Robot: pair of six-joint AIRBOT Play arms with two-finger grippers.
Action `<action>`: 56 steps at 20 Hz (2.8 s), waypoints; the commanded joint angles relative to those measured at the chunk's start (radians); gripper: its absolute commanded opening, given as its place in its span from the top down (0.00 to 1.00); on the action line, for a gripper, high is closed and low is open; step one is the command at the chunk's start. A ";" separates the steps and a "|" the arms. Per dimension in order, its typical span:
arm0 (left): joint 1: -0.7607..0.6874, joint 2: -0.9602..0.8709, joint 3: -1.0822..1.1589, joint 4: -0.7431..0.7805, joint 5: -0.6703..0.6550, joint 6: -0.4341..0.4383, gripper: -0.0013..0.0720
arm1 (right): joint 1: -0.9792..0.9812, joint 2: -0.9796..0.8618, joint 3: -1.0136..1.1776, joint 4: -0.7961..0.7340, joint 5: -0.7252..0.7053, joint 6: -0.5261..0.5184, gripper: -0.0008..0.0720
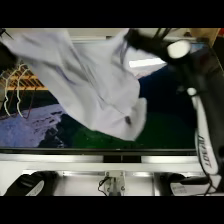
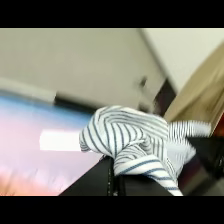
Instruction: Fold the shirts.
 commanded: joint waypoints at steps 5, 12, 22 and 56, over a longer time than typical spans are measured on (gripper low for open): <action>-0.011 -0.001 0.263 -0.002 -0.095 0.046 0.91 | -0.131 0.435 0.108 -0.185 0.208 -0.055 0.88; -0.019 -0.061 -0.037 0.019 -0.631 0.154 0.91 | -0.130 0.741 -0.592 -0.668 0.662 0.294 0.88; -0.170 -0.058 -0.412 -0.082 -0.505 0.162 0.91 | -0.131 0.849 -1.257 -0.536 0.464 0.429 0.41; -0.180 -0.052 -0.340 0.008 -0.723 0.240 0.91 | 0.301 0.290 -0.645 -0.547 0.480 0.342 0.06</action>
